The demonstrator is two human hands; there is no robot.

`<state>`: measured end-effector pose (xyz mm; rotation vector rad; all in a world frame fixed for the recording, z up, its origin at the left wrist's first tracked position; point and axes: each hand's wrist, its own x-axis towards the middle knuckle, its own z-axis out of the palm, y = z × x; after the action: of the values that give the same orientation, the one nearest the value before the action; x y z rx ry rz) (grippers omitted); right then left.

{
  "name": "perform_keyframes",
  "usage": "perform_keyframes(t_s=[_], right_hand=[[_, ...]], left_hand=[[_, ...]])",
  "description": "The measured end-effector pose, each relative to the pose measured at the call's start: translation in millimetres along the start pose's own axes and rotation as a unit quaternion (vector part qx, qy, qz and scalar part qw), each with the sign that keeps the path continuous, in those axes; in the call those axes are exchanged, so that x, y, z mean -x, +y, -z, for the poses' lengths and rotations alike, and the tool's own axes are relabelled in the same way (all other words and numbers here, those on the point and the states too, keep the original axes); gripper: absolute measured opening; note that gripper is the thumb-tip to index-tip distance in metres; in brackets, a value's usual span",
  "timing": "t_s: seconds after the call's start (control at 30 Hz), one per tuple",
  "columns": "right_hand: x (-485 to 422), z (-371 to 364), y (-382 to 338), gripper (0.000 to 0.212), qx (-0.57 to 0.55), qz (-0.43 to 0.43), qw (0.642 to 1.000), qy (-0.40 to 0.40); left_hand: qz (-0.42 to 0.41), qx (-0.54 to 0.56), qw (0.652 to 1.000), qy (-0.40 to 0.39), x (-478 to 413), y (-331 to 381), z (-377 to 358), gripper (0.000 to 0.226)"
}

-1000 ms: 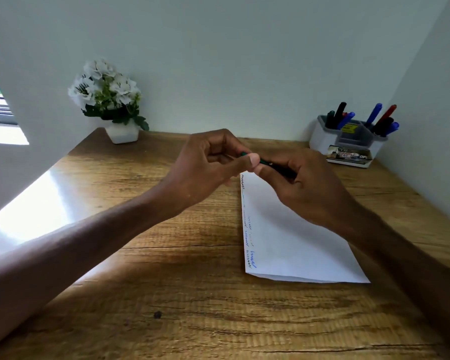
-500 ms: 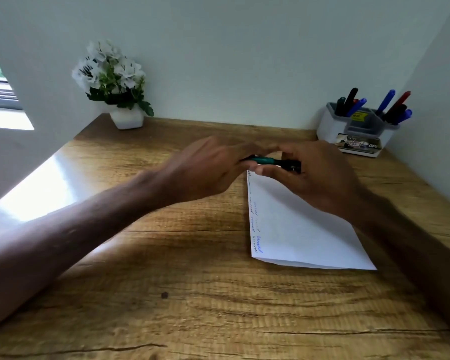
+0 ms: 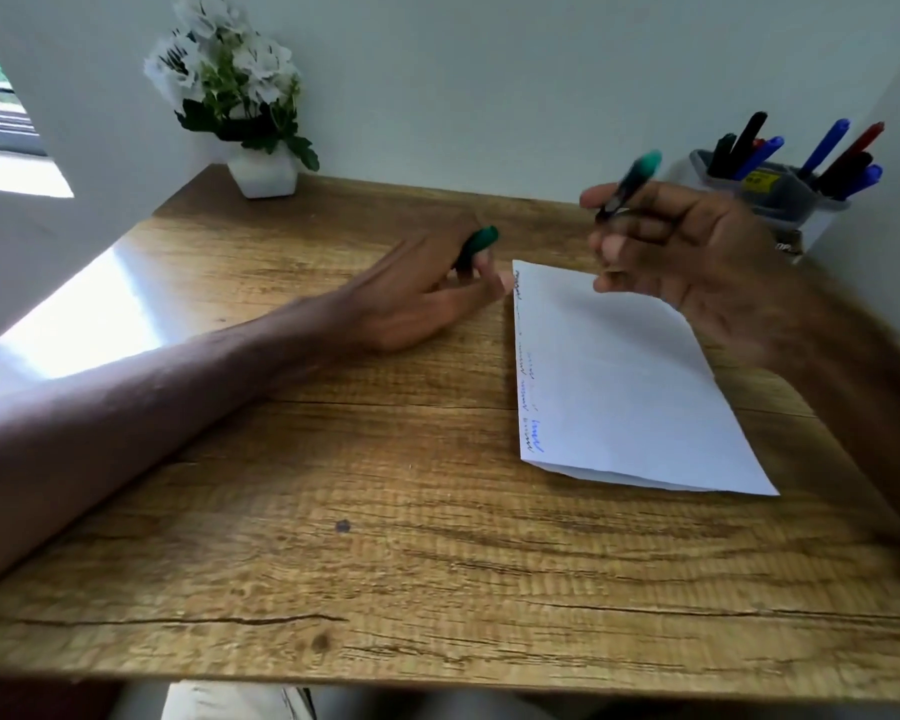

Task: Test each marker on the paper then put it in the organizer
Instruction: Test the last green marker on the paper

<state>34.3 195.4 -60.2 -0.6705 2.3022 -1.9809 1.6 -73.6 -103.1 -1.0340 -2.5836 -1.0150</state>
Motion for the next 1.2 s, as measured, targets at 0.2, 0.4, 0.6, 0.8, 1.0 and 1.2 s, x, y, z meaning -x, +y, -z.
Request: perform_keyframes(t_s=[0.2,0.4,0.6,0.8,1.0,1.2], right_hand=[[4,-16,4,0.018,0.051,-0.011,0.997,-0.052],[6,-15,-2,0.03,0.081,-0.085,0.986,-0.121],[11,-20,-1,0.028,0.138,-0.084,0.981,-0.11],[13,-32,3,0.013,0.167,-0.044,0.981,-0.094],[12,-43,10,0.013,0.18,-0.009,0.981,-0.074],[12,-44,12,0.012,0.181,-0.008,0.982,-0.06]], left_hand=[[0.02,0.087,0.995,-0.047,3,3,-4,0.026],[0.008,0.031,0.991,-0.128,2,5,-7,0.039],[0.007,-0.013,0.988,-0.152,0,7,-7,0.026],[0.005,-0.031,0.988,-0.154,-1,4,-8,0.027],[0.002,-0.039,0.989,-0.145,-2,3,-9,0.038],[-0.011,-0.049,0.987,-0.152,-3,5,-9,0.047]])
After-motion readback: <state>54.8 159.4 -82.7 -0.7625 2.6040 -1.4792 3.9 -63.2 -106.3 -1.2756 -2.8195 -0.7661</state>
